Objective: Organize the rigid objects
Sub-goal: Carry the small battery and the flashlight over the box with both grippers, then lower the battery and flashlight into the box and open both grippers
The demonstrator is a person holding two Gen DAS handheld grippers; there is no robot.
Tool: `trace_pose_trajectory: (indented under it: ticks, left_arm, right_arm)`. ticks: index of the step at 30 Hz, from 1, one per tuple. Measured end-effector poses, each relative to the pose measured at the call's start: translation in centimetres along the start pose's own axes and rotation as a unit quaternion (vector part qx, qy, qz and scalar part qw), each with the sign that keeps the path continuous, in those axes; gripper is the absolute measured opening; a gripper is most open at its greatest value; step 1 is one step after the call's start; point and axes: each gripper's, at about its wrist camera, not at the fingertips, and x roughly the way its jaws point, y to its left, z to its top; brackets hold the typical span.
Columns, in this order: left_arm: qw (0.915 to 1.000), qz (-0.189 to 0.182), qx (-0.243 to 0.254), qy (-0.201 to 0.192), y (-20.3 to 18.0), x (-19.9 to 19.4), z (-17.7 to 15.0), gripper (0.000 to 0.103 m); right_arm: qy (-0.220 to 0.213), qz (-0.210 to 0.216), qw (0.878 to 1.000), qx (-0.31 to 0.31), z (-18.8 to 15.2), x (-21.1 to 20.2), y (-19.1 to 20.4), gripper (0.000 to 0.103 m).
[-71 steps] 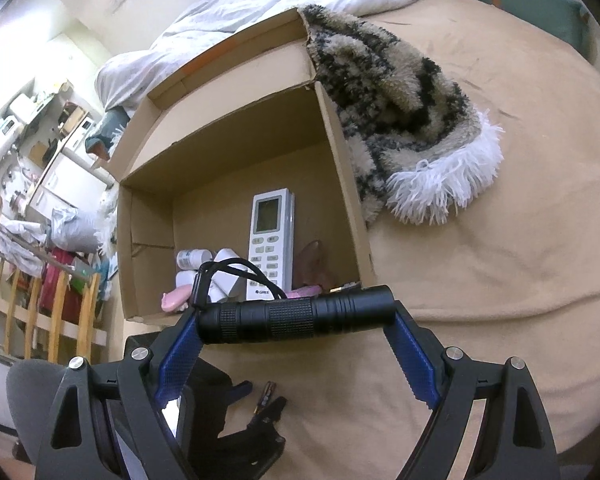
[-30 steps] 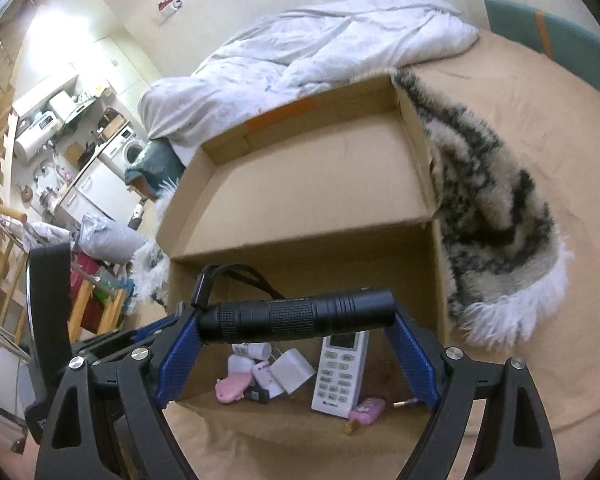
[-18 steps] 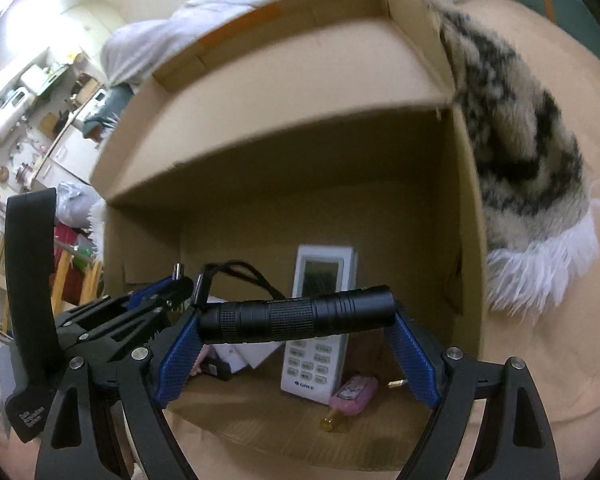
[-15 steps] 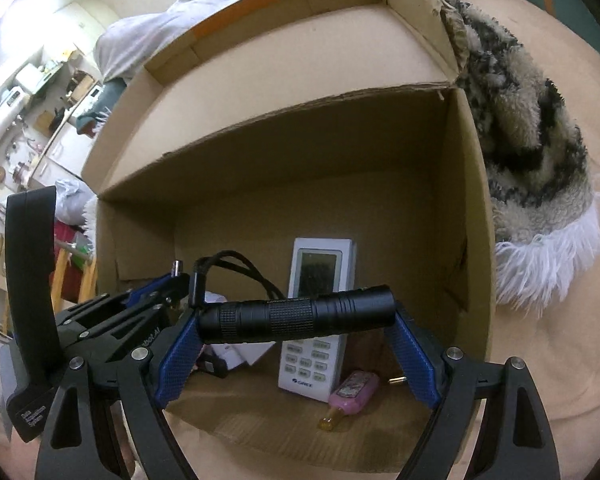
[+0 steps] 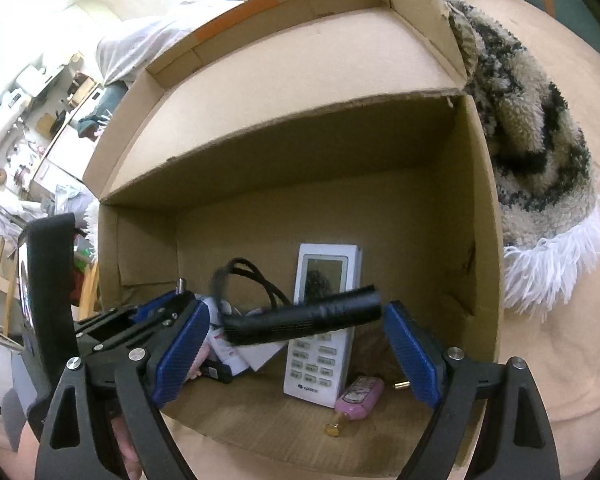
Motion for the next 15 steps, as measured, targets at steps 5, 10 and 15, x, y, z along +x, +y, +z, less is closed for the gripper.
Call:
trace_pose_trajectory:
  ticks: [5, 10, 15]
  left_arm:
    - [0.9992, 0.027, 0.015, -0.027, -0.7, -1.9, -0.2, 0.069]
    - [0.9971, 0.035, 0.016, -0.065, -0.8, -4.3, -0.4, 0.070]
    - [0.9985, -0.001, 0.009, -0.054, 0.6, -5.3, -0.7, 0.070]
  right_arm:
    - [-0.023, 0.024, 0.999, -0.005, 0.3, -1.3, 0.6, 0.103]
    - [-0.030, 0.030, 0.999, -0.009, 0.2, -2.2, 0.7, 0.103]
    - [-0.044, 0.034, 0.998, -0.008, -0.2, -3.4, 0.4, 0.103]
